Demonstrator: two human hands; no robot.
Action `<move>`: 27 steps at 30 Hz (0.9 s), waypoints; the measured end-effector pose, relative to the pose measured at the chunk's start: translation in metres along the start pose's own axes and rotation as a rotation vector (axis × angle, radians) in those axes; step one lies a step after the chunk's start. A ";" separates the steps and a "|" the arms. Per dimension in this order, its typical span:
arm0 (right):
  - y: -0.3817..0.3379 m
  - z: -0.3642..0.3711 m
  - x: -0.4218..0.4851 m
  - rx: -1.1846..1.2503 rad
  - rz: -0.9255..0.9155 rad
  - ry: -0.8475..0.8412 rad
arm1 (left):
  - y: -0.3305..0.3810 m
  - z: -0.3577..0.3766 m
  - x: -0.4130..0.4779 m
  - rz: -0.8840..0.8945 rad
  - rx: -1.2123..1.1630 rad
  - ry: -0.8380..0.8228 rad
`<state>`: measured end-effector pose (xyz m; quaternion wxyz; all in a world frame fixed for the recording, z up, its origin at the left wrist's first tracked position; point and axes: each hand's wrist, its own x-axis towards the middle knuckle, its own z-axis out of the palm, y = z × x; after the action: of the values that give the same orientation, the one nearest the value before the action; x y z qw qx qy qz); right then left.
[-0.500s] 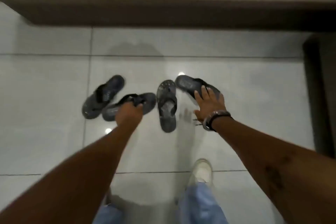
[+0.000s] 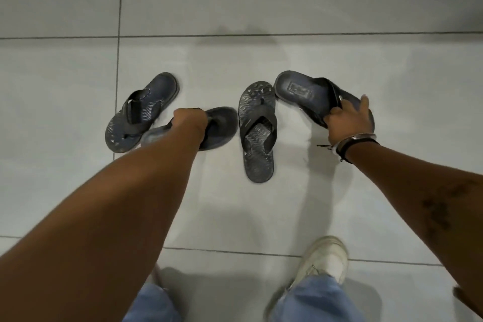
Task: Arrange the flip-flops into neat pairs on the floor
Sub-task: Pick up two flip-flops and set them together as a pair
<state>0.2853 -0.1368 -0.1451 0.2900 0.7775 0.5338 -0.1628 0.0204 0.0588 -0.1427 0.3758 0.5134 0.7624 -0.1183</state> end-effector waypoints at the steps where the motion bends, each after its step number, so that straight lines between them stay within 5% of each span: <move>1: 0.000 0.001 0.001 -0.014 -0.012 0.005 | 0.002 -0.001 -0.005 0.016 0.069 0.003; 4: 0.001 0.001 0.003 0.018 -0.063 0.035 | 0.001 -0.003 -0.007 0.125 0.167 -0.005; 9: 0.020 -0.009 -0.007 0.150 0.006 0.041 | 0.008 -0.013 -0.032 0.039 -0.147 0.054; 13: 0.031 -0.010 -0.018 0.316 0.111 0.025 | 0.034 -0.003 -0.091 0.338 0.153 0.135; 19: 0.034 0.013 -0.034 0.469 0.264 -0.002 | 0.069 0.084 -0.163 0.847 0.543 0.027; 27: 0.035 0.038 -0.049 0.473 0.286 0.006 | 0.081 0.173 -0.176 1.027 0.894 -0.140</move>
<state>0.3013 -0.2056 -0.1375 0.1186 0.8915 0.3667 -0.2382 0.2024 -0.1254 -0.1227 0.1846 0.9069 0.2740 -0.2613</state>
